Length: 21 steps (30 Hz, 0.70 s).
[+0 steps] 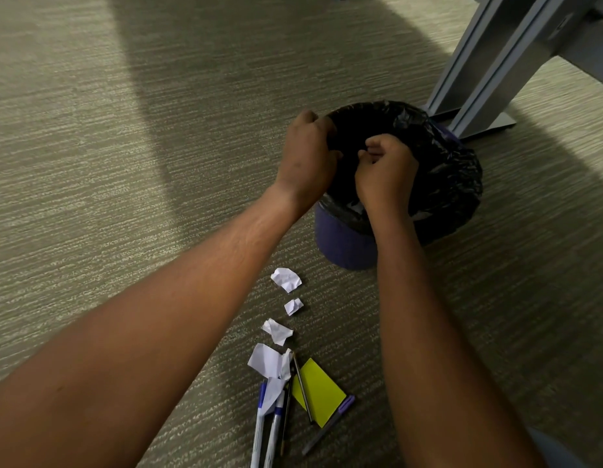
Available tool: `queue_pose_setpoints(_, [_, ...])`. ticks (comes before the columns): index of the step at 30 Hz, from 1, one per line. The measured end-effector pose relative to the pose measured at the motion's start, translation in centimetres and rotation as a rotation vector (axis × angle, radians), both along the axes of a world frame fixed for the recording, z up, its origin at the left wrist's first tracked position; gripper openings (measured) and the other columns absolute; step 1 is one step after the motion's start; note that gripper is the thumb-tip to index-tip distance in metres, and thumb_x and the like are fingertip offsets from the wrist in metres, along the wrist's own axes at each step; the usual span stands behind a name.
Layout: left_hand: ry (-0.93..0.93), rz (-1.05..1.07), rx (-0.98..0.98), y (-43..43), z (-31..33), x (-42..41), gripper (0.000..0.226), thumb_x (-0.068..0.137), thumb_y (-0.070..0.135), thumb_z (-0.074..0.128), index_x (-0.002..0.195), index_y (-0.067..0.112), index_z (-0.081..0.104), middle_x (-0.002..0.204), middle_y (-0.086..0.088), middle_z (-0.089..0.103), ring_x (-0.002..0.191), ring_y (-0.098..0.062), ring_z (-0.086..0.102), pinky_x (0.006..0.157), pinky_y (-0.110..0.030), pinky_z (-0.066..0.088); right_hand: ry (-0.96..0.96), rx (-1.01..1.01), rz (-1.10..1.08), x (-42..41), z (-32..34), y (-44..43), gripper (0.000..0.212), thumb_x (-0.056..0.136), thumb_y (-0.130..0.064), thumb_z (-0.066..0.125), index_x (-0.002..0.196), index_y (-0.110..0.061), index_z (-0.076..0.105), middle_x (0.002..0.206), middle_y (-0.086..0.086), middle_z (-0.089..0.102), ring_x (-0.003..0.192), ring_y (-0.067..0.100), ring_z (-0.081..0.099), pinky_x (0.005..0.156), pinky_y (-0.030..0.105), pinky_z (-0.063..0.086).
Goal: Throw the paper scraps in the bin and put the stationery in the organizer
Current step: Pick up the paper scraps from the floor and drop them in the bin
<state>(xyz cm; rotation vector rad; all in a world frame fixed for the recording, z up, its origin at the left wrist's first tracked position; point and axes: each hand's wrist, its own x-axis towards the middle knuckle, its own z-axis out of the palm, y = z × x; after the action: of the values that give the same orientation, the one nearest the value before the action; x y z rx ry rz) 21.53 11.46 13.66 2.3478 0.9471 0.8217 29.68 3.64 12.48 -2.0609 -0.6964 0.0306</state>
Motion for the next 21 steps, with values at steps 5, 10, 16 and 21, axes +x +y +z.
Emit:
queue_pose_setpoints(5, [-0.067,0.081,-0.047,0.0,-2.0,-2.4,0.018,0.079,0.013,0.062,0.095,0.006,0.067,0.101,-0.012,0.061,0.092,-0.023,0.057,0.082,-0.034,0.048,-0.065,0.076,0.077,-3.8,-0.6,1.3,0.007,0.084,-0.002,0.056,0.084,-0.004,0.063,0.090,0.014,0.065,0.081,0.024,0.062,0.069,0.027,0.044])
queue_pose_setpoints(10, [-0.007,0.134,-0.097,-0.4,-5.3,-5.2,0.024,0.082,0.016,0.062,0.104,0.006,0.066,0.105,-0.014,0.063,0.095,-0.026,0.060,0.083,-0.033,0.048,-0.119,0.035,0.210,-6.7,-3.0,1.8,0.007,0.083,0.003,0.054,0.081,0.001,0.061,0.087,0.018,0.060,0.079,0.029,0.058,0.069,0.035,0.043])
queue_pose_setpoints(16, [0.075,0.189,-0.176,-0.9,-8.5,-7.3,0.031,0.081,0.014,0.064,0.111,0.005,0.063,0.110,-0.014,0.062,0.103,-0.027,0.058,0.089,-0.035,0.048,-0.180,-0.017,0.284,-7.7,-5.5,1.8,0.008,0.084,0.005,0.052,0.080,0.004,0.059,0.088,0.021,0.059,0.078,0.033,0.057,0.070,0.043,0.045])
queue_pose_setpoints(21, [0.122,0.219,-0.229,-1.6,-11.0,-8.9,0.033,0.082,0.012,0.064,0.115,0.006,0.061,0.114,-0.014,0.061,0.104,-0.028,0.058,0.092,-0.040,0.048,-0.223,-0.087,0.323,-8.5,-7.5,1.8,0.009,0.082,0.006,0.051,0.076,0.002,0.057,0.086,0.021,0.060,0.079,0.033,0.055,0.070,0.040,0.040])
